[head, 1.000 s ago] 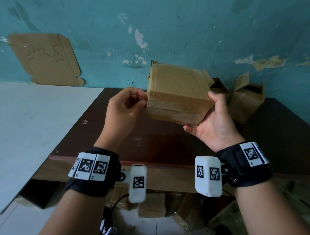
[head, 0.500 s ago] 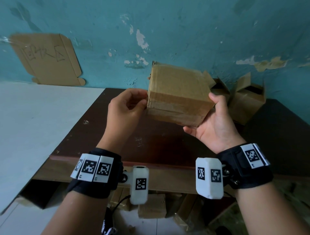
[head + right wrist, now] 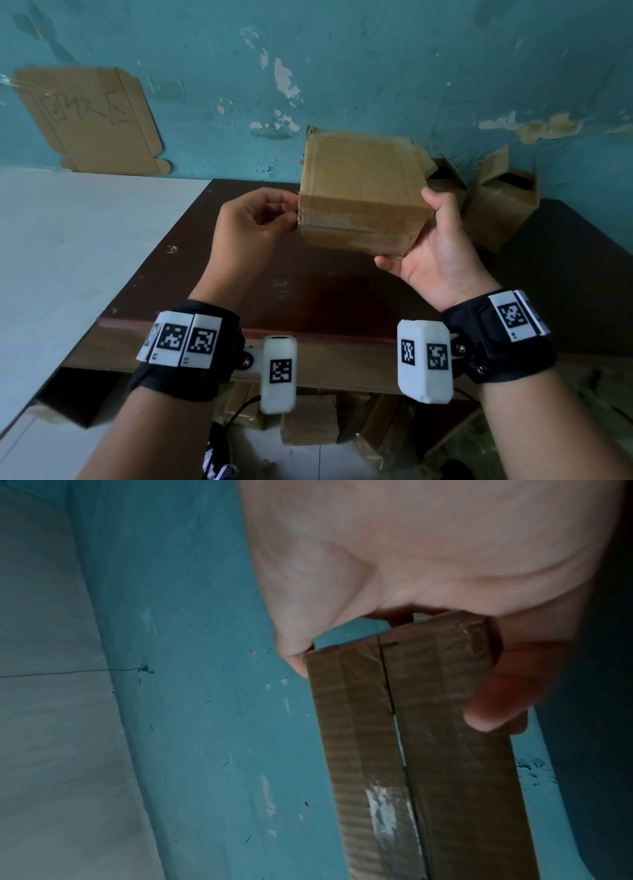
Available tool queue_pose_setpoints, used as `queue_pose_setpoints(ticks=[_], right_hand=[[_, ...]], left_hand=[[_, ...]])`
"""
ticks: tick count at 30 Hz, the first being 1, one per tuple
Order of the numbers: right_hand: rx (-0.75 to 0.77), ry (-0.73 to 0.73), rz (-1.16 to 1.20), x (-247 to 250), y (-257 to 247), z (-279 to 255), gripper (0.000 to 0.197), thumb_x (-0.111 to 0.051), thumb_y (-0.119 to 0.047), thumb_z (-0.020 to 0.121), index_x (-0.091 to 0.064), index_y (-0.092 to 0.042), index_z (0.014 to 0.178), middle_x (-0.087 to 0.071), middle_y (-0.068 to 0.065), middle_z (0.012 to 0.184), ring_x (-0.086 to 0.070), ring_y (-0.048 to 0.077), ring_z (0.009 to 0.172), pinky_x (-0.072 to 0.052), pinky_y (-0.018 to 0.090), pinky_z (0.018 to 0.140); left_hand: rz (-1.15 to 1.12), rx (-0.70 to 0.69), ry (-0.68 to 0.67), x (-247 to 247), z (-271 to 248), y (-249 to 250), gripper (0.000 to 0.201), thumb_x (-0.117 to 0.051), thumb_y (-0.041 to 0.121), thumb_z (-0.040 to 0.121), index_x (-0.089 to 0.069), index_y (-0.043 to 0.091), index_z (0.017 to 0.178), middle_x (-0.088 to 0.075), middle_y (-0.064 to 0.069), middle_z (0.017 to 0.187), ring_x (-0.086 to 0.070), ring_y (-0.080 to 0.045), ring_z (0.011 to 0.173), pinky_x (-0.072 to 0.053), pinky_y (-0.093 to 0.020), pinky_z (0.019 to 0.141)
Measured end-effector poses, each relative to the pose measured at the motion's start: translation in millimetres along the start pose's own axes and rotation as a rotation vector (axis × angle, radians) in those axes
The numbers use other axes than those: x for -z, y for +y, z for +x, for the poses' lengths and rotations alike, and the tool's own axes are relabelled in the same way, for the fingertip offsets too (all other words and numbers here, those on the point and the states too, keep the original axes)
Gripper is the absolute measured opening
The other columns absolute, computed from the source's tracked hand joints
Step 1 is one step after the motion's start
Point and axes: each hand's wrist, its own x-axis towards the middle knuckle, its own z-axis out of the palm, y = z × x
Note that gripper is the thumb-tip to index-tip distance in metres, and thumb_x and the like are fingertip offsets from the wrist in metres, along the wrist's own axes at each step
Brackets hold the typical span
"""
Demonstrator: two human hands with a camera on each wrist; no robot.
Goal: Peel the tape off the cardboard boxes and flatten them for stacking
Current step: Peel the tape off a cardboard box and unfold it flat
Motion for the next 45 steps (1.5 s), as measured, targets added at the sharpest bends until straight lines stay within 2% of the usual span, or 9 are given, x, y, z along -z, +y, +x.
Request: queue_pose_setpoints(ticks=[7,9,12,18,22,26,29,34,45], right_hand=[[-0.025,-0.010,-0.023,-4.3,2.8,-0.6,0.058,-0.037,-0.058,0.098,-0.059,-0.018,0.134,-0.070,0.009,0.115,-0.065,0.026,0.106,-0.050,0.033,0.066],[-0.026,-0.019,-0.023,-4.3,3.6,-0.1,0.058,-0.037,-0.059,0.098,-0.060,-0.019,0.133,-0.070,0.009,0.115,-0.065,0.026,0.105,-0.051,0.033,0.067],[-0.031,-0.032,-0.016,-4.0,5.0,1.1,0.057,-0.037,-0.060,0.098,-0.061,-0.019,0.130,-0.071,0.010,0.114,-0.065,0.027,0.105,-0.052,0.034,0.068],[-0.029,-0.036,-0.009,-4.3,8.8,2.8,0.056,-0.038,-0.059,0.098,-0.061,-0.019,0.130,-0.070,0.010,0.116,-0.064,0.028,0.106,-0.052,0.034,0.070],[-0.025,-0.031,-0.002,-1.6,10.0,5.4,0.059,-0.040,-0.059,0.097,-0.059,-0.017,0.135,-0.070,0.012,0.119,-0.064,0.028,0.108,-0.052,0.035,0.071],[-0.023,-0.018,0.013,0.8,11.4,9.6,0.060,-0.043,-0.059,0.096,-0.058,-0.017,0.137,-0.068,0.016,0.129,-0.065,0.029,0.110,-0.053,0.036,0.072],[-0.016,0.008,0.007,1.6,12.9,13.4,0.060,-0.047,-0.060,0.093,-0.058,-0.019,0.135,-0.067,0.014,0.132,-0.065,0.030,0.113,-0.054,0.036,0.072],[-0.026,0.045,0.020,3.6,15.1,13.8,0.060,-0.052,-0.061,0.088,-0.060,-0.020,0.130,-0.070,0.012,0.125,-0.064,0.035,0.122,-0.053,0.035,0.071],[-0.020,0.084,0.025,2.9,22.5,-1.0,0.060,-0.054,-0.061,0.089,-0.060,-0.019,0.131,-0.068,0.012,0.119,-0.066,0.030,0.107,-0.053,0.035,0.068]], left_hand=[[0.038,-0.026,0.017,1.3,1.5,-5.0,0.023,-0.065,-0.011,0.092,-0.066,0.011,0.094,-0.071,-0.023,0.085,-0.069,-0.030,0.076,-0.059,-0.054,0.082],[0.083,-0.033,0.008,-0.3,1.8,-5.7,0.031,-0.059,-0.014,0.093,-0.061,0.017,0.091,-0.068,-0.021,0.084,-0.066,-0.036,0.076,-0.057,-0.055,0.079],[0.138,-0.041,-0.012,-2.6,0.8,-3.6,0.037,-0.052,-0.012,0.096,-0.054,0.024,0.089,-0.063,-0.016,0.082,-0.060,-0.028,0.071,-0.054,-0.049,0.070],[0.175,-0.022,-0.041,-6.2,0.2,-3.6,0.038,-0.044,-0.010,0.098,-0.049,0.027,0.089,-0.060,-0.029,0.093,-0.057,-0.046,0.082,-0.049,-0.059,0.067],[0.168,0.007,-0.054,-7.7,0.4,-1.6,0.035,-0.041,-0.010,0.101,-0.048,0.023,0.090,-0.058,-0.031,0.093,-0.055,-0.036,0.074,-0.048,-0.056,0.064],[0.150,0.033,-0.046,-9.9,1.3,-5.5,0.033,-0.043,-0.008,0.102,-0.049,0.023,0.091,-0.058,-0.016,0.088,-0.052,-0.024,0.073,-0.045,-0.044,0.064],[0.164,0.017,-0.029,-8.9,2.1,-11.8,0.029,-0.050,-0.008,0.098,-0.055,0.021,0.097,-0.064,-0.008,0.094,-0.063,-0.030,0.082,-0.055,-0.049,0.075],[0.131,0.013,0.001,-6.8,0.0,-13.5,0.029,-0.062,-0.008,0.094,-0.066,0.020,0.102,-0.072,0.005,0.097,-0.072,-0.012,0.092,-0.060,-0.031,0.086],[-0.053,0.046,0.010,-7.5,-17.7,-14.3,0.029,-0.067,-0.012,0.090,-0.075,0.012,0.104,-0.077,0.012,0.081,-0.072,0.001,0.079,-0.057,-0.016,0.076]])
